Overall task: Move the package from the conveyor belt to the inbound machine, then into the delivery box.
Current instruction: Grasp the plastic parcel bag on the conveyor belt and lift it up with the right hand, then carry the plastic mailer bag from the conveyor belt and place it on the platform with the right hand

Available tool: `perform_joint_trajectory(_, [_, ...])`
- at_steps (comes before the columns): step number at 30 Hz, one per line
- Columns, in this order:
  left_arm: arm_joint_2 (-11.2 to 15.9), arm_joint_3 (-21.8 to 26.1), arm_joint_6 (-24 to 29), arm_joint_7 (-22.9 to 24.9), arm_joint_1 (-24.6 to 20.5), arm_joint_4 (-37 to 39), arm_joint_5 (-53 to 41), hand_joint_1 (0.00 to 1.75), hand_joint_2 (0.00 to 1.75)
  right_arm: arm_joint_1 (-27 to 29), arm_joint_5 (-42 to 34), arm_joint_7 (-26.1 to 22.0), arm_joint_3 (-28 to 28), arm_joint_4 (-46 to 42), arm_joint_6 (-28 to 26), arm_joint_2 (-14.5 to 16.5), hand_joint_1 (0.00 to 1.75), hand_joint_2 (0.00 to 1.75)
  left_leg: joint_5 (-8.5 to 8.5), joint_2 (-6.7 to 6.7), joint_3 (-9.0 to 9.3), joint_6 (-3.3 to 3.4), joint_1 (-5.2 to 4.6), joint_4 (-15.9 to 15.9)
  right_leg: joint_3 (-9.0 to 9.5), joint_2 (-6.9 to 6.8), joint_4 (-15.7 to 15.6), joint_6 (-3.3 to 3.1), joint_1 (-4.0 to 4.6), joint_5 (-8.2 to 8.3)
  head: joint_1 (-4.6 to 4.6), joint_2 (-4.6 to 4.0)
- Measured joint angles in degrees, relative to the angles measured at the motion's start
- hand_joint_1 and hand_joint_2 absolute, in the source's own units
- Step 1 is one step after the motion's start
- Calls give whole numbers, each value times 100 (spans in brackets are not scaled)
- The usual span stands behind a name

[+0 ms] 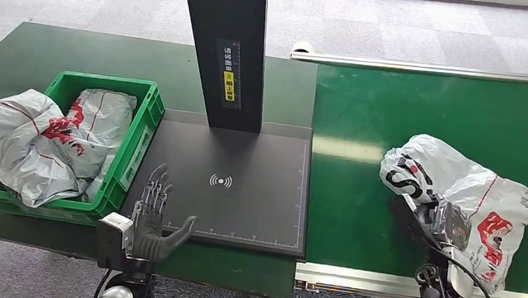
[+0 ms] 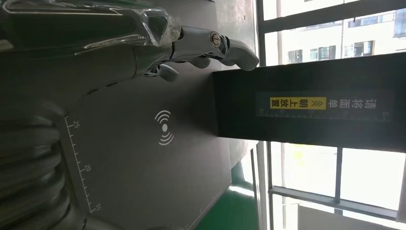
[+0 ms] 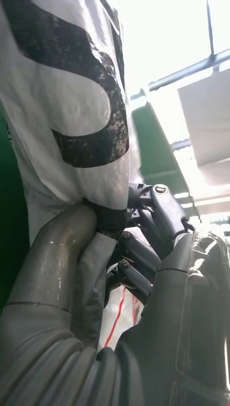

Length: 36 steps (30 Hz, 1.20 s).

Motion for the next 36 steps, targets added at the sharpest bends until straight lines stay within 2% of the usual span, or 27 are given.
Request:
perform_joint_trajectory(3, [28,169,132,-46,-20,-128,-49,0,175,360,-700,-314,340,-1359,519,218,175,175,0,1,-2,0,1,-1,-3,0,1,-1,2,-1,-1,0])
perform_joint_trajectory(7, [86,537,209,-106,-18,-467,-150,0,175,790,-1522,-486,1206,-3078,922,367,175,175,0,7,-5,-1,2,-3,-8,3,1,-2,4,-1,-2,0])
perform_joint_trajectory(12, [127,927,162,-134,-78,-750,-319,0,175,852,-2098,-567,2373,-4162,1327,543,175,175,3,8,-3,-3,3,-4,-7,2,1,-2,4,-2,0,0])
perform_joint_trajectory(17, [128,1090,143,-153,-130,-762,-389,0,175,843,-2223,-566,2969,-4477,1323,657,175,175,5,4,-2,-3,1,-2,-3,-1,1,-2,2,-1,1,0])
perform_joint_trajectory(24, [129,1155,143,-158,-134,-773,-402,0,175,843,-2270,-569,3163,-4607,1332,666,175,175,4,3,-4,-3,-1,-2,-6,-1,1,-1,1,-1,0,0])
perform_joint_trajectory(27, [128,1163,139,-162,-163,-775,-407,0,175,819,-2362,-607,3256,-4606,1554,706,175,175,4,4,-5,-4,2,-3,-6,0,1,-2,3,-1,-1,0])
perform_joint_trajectory(32, [120,1169,177,-167,-360,-748,-407,0,175,618,-2631,-651,3757,-4237,2147,1123,175,175,7,6,-1,-7,9,-4,-6,2,2,-3,10,-1,0,0])
perform_joint_trajectory(36, [105,1171,258,-165,-428,-727,-332,0,175,395,-2881,-652,4177,-3687,2377,1479,175,175,9,6,-3,-10,10,-4,-8,1,3,-3,12,-1,1,0])
